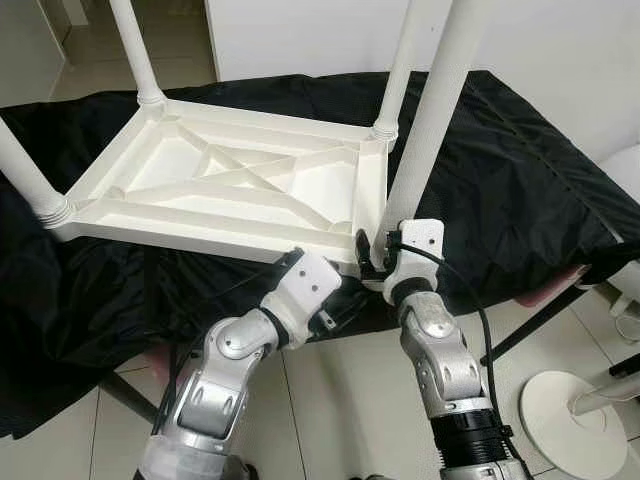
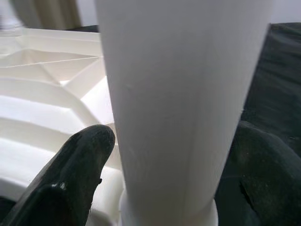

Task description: Building children table

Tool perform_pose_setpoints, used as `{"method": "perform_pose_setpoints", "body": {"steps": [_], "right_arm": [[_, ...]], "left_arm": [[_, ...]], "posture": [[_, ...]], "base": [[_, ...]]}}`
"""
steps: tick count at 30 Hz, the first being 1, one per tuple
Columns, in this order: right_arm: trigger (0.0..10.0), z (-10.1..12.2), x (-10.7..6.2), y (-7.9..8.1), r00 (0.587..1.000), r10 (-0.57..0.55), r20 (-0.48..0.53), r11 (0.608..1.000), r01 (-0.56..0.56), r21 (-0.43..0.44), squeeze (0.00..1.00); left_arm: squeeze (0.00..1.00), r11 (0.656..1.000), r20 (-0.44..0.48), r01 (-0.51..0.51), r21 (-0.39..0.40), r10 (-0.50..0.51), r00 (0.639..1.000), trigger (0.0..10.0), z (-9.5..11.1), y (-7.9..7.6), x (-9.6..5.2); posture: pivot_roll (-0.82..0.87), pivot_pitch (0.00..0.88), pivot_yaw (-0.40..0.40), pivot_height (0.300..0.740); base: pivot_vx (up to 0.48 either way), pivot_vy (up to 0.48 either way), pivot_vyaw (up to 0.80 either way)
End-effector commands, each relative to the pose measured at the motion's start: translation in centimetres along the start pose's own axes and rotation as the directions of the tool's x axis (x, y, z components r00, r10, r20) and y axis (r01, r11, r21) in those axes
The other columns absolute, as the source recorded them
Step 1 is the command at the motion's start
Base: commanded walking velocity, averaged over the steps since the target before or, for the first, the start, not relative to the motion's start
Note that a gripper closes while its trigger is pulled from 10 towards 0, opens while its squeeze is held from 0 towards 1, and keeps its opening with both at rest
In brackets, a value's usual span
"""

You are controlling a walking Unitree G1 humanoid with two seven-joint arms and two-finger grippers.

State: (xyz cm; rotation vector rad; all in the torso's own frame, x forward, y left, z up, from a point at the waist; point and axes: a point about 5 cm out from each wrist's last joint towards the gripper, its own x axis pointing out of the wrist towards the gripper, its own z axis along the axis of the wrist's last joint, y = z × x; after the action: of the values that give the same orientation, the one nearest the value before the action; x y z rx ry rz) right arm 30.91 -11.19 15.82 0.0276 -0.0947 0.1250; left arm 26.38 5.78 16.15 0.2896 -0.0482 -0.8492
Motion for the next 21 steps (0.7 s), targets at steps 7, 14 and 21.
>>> {"method": "perform_pose_setpoints", "body": {"steps": [7,14,21], "right_arm": [[10.0,-0.6,-0.4,-2.2,0.964,0.265,-0.002,0.964,-0.265,-0.039,0.0],[10.0,-0.3,0.3,-3.6,0.911,0.413,-0.025,0.904,-0.413,-0.111,0.0],[10.0,-0.2,1.9,-4.1,0.822,0.563,-0.086,0.801,-0.568,-0.188,0.0]], "left_arm": [[0.0,0.996,0.003,-0.092,-0.006,0.092,0.996,10.0,0.1,0.3,0.1],[0.0,0.996,0.0,-0.088,-0.009,0.088,0.996,10.0,-0.1,0.3,0.1],[0.0,0.997,0.004,-0.072,-0.004,0.072,0.997,10.0,0.1,0.5,-0.1]], "posture": [[-0.07,0.093,-0.014,0.74],[-0.08,0.098,-0.007,0.74],[-0.07,0.104,-0.008,0.74]], "base": [[0.0,0.0,0.0],[0.0,0.0,0.0],[0.0,0.0,0.0]]}}
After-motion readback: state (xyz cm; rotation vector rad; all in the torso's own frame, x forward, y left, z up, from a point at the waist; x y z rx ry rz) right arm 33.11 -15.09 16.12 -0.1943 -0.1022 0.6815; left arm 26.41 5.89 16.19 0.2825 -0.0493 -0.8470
